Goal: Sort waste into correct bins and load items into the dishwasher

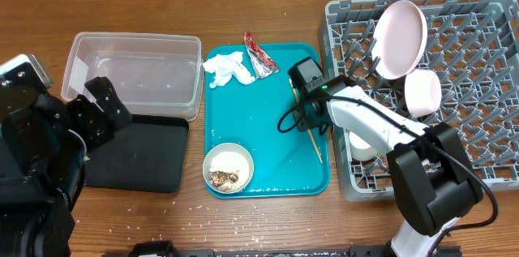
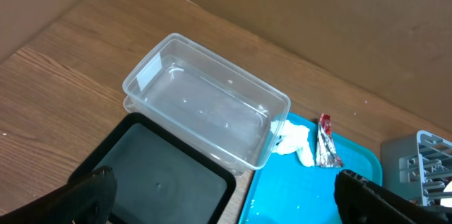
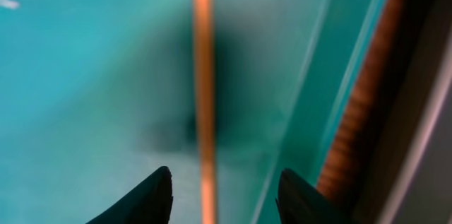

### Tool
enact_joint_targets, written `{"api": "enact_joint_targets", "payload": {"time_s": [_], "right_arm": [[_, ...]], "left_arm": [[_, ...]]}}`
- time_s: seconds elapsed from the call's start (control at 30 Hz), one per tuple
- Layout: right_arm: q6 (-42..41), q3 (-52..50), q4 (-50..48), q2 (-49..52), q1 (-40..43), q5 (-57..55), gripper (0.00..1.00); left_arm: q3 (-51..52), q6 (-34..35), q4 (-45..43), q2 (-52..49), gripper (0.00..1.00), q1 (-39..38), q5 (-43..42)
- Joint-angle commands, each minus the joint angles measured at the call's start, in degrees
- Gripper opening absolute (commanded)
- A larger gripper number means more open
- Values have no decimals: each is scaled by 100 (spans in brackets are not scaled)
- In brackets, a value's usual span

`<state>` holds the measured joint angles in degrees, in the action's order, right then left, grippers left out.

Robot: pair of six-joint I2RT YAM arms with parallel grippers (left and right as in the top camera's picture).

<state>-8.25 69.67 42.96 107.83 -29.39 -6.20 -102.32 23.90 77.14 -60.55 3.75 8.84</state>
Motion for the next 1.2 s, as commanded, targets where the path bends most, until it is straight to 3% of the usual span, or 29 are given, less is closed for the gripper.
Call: {"api": "enact_joint_targets", "payload": {"time_s": [0.0, 0.63, 0.77, 0.87, 1.17], "right_arm": [[254, -122, -2, -107, -48, 774, 33], [319, -122, -223, -11, -107, 55, 37], [341, -122, -179, 260, -140, 407, 24], [380, -94, -70, 282, -225, 514, 5], [-151, 1248, 1071, -334, -332, 221, 4]], "left_arm": [[-68, 74, -20, -17, 100, -35, 59], [-70, 74, -20, -17, 100, -35, 59], [-68, 74, -20, -17, 100, -35, 59], [-70, 74, -20, -17, 100, -35, 59], [-68, 74, -20, -17, 100, -35, 59]]}}
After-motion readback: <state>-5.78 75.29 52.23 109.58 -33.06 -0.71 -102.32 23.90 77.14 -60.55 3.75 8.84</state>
